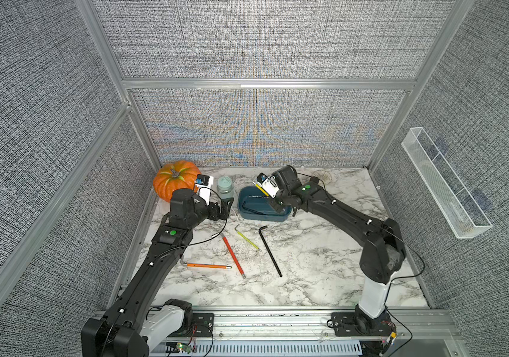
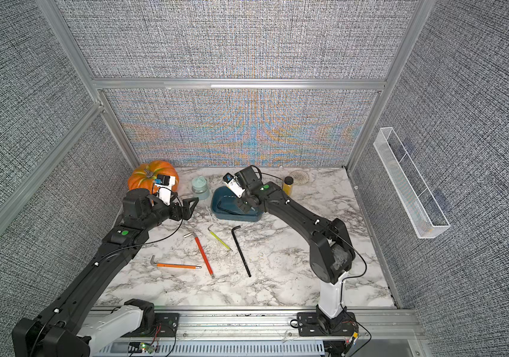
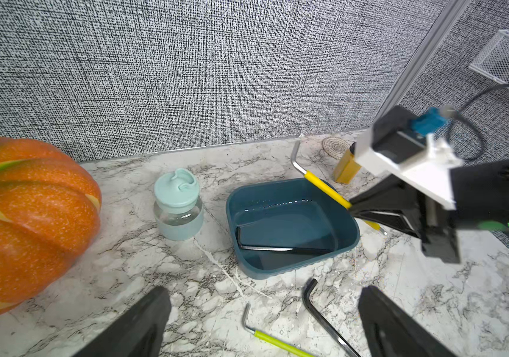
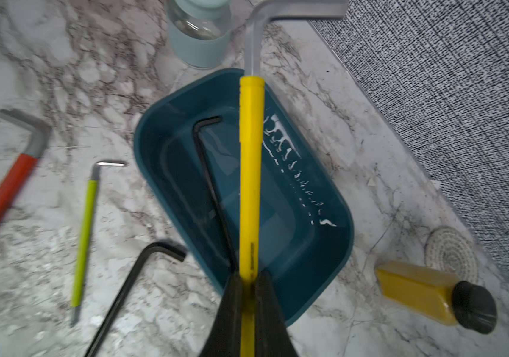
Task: Put the hex key on the desktop into the storage box
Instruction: Place the Allen key in the storage box.
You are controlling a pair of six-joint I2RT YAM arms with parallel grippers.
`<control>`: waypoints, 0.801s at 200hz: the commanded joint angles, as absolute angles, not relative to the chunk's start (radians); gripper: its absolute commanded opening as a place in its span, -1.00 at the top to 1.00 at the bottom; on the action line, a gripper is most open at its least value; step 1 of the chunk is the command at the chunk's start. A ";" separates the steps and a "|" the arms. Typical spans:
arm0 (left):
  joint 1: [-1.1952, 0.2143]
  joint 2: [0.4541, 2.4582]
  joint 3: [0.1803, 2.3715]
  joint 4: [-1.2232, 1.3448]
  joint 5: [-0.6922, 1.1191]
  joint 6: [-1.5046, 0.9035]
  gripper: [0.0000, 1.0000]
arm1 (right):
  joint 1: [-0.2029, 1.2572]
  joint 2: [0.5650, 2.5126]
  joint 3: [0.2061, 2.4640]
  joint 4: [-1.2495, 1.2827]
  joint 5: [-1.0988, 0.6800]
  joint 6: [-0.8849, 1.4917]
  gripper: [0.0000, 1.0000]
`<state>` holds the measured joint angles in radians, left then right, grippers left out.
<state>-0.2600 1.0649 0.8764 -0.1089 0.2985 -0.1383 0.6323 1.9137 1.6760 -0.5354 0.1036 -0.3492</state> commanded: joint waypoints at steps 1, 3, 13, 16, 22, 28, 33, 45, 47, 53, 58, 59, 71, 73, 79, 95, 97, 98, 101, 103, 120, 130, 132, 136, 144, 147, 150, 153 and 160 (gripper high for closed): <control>-0.260 1.054 0.884 -0.108 0.298 -0.121 -1.00 | 0.607 1.968 1.699 -0.500 0.116 -0.480 1.00; -0.259 1.053 0.884 -0.108 0.297 -0.120 -1.00 | 0.605 1.972 1.700 -0.495 0.115 -0.483 1.00; -0.259 1.052 0.881 -0.108 0.296 -0.118 -1.00 | 0.596 1.992 1.707 -0.486 0.091 -0.496 1.00; -0.259 1.054 0.881 -0.108 0.296 -0.117 -1.00 | 0.594 1.998 1.709 -0.484 0.081 -0.500 1.00; -0.259 1.056 0.881 -0.108 0.296 -0.115 -1.00 | 0.591 2.008 1.715 -0.480 0.069 -0.504 1.00; -0.259 1.057 0.880 -0.109 0.296 -0.115 -1.00 | 0.589 2.018 1.720 -0.478 0.058 -0.509 1.00; -0.259 1.059 0.879 -0.109 0.296 -0.114 -1.00 | 0.589 2.028 1.727 -0.481 0.053 -0.513 1.00; -0.259 1.061 0.880 -0.108 0.296 -0.112 -1.00 | 0.589 2.056 1.753 -0.495 0.042 -0.518 1.00; -0.260 1.062 0.881 -0.108 0.296 -0.112 -1.00 | 0.589 2.061 1.757 -0.499 0.040 -0.518 1.00; -0.260 1.063 0.882 -0.109 0.296 -0.112 -1.00 | 0.589 2.074 1.770 -0.510 0.032 -0.518 1.00; -0.260 1.065 0.881 -0.107 0.296 -0.112 -1.00 | 0.589 2.089 1.781 -0.520 0.024 -0.520 1.00; -0.260 1.065 0.881 -0.106 0.296 -0.113 -1.00 | 0.589 2.091 1.783 -0.523 0.023 -0.521 1.00; -0.259 1.067 0.882 -0.103 0.299 -0.116 -1.00 | 0.589 2.122 1.805 -0.546 0.006 -0.519 1.00; -0.259 1.069 0.883 -0.102 0.299 -0.116 -1.00 | 0.588 2.127 1.809 -0.548 0.004 -0.519 1.00; -0.259 1.070 0.883 -0.100 0.302 -0.119 -1.00 | 0.590 2.141 1.815 -0.556 -0.002 -0.514 1.00; -0.259 1.068 0.880 -0.094 0.308 -0.126 -1.00 | 0.592 2.172 1.821 -0.566 -0.023 -0.499 1.00; -0.260 1.068 0.880 -0.095 0.309 -0.127 -1.00 | 0.592 2.175 1.821 -0.567 -0.027 -0.497 1.00; -0.260 1.068 0.880 -0.094 0.310 -0.127 -1.00 | 0.592 2.176 1.821 -0.568 -0.029 -0.495 1.00; -0.260 1.068 0.880 -0.094 0.309 -0.127 -1.00 | 0.592 2.181 1.821 -0.568 -0.031 -0.493 1.00; -0.260 1.068 0.880 -0.095 0.309 -0.127 -1.00 | 0.593 2.184 1.821 -0.568 -0.033 -0.491 1.00; -0.259 1.062 0.879 -0.098 0.307 -0.123 -1.00 | 0.598 2.205 1.819 -0.568 -0.039 -0.478 1.00; -0.259 1.060 0.880 -0.100 0.305 -0.120 -1.00 | 0.600 2.214 1.822 -0.568 -0.038 -0.473 1.00; -0.259 1.058 0.879 -0.102 0.305 -0.120 -1.00 | 0.601 2.216 1.823 -0.568 -0.039 -0.473 1.00; -0.260 1.057 0.880 -0.101 0.304 -0.120 -1.00 | 0.601 2.219 1.826 -0.569 -0.038 -0.471 1.00; -0.260 1.055 0.879 -0.103 0.302 -0.118 -1.00 | 0.602 2.226 1.835 -0.573 -0.040 -0.467 1.00; -0.260 1.054 0.878 -0.105 0.302 -0.118 -1.00 | 0.603 2.229 1.839 -0.576 -0.038 -0.466 1.00; -0.260 1.053 0.878 -0.104 0.302 -0.118 -1.00 | 0.603 2.234 1.844 -0.580 -0.040 -0.465 1.00; -0.260 1.053 0.878 -0.105 0.302 -0.118 -1.00 | 0.603 2.237 1.848 -0.585 -0.038 -0.465 1.00; -0.259 1.053 0.876 -0.105 0.302 -0.120 -1.00 | 0.603 2.246 1.860 -0.595 -0.039 -0.465 1.00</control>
